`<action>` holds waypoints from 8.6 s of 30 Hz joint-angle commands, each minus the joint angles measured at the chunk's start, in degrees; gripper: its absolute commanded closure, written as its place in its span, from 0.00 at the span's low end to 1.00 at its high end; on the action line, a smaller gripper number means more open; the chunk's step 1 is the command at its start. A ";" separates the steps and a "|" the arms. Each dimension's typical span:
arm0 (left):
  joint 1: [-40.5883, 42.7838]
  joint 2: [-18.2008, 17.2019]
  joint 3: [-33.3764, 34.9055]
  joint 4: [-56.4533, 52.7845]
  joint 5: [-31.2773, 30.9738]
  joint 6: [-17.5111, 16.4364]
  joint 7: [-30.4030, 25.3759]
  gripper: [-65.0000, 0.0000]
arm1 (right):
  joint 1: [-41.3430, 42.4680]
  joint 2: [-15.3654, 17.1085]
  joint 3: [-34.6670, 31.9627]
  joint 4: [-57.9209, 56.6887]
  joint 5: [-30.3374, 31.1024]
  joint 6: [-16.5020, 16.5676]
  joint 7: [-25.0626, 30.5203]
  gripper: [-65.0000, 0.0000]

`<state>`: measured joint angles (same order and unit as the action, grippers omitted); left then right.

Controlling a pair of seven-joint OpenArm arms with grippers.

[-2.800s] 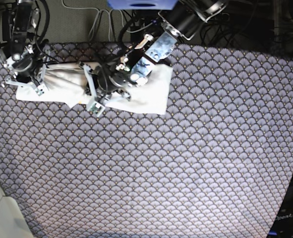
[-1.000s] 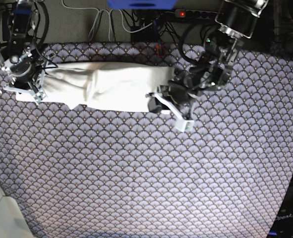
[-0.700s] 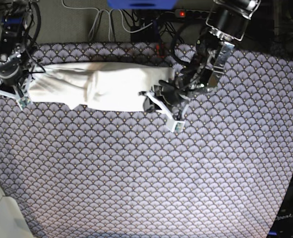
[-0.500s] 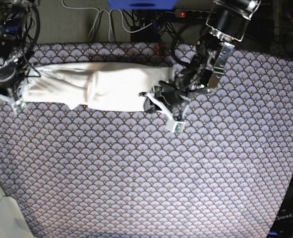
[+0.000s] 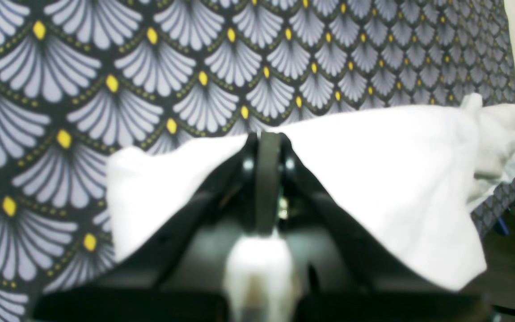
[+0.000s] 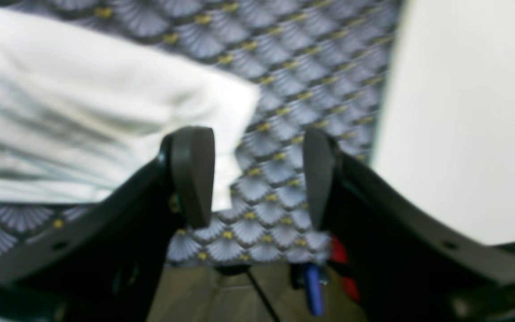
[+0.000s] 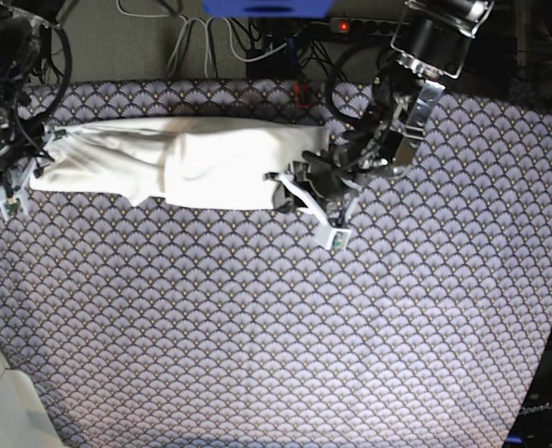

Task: Fold the T-shirt properly
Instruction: 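Release the fold and press the folded shirt flat with the left gripper, then carry the right gripper's end over toward the left gripper's fold, then lower the end onto the folded bundle and open the right gripper, then withdraw the right gripper and tuck the bundle's edge with the left gripper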

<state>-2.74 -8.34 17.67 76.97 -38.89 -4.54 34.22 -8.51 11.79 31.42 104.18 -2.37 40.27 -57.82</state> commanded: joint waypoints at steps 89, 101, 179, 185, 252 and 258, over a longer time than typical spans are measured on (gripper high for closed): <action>11.93 -18.52 -18.77 6.24 -26.12 -0.34 -0.33 1.00 | -4.89 -2.96 -4.65 9.80 51.65 -0.27 -12.99 1.00; 14.74 -22.12 -18.86 9.40 -26.12 -0.17 -0.33 1.00 | -1.73 -10.08 -17.49 9.62 52.26 -0.27 -12.90 1.00; 23.53 -22.04 -19.03 15.47 -26.03 -0.17 -0.33 1.00 | 15.77 -3.40 -51.16 -26.51 52.26 -0.27 15.05 0.70; 25.38 -21.95 -23.43 15.73 -26.03 -0.34 -0.33 1.00 | 15.94 -1.37 -51.16 -30.99 52.26 -0.27 18.57 0.70; 31.45 -10.25 -19.47 32.79 -14.07 -0.17 3.80 0.99 | -17.73 20.34 -35.68 2.15 52.44 -0.27 24.64 0.69; 27.93 -8.67 -18.59 32.79 -14.25 -0.17 3.72 0.98 | -22.74 20.25 -28.39 1.97 52.26 -0.27 24.64 0.69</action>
<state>25.06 -16.64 -0.86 108.71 -52.18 -4.16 38.70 -31.38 31.35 2.63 105.32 48.56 39.18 -34.50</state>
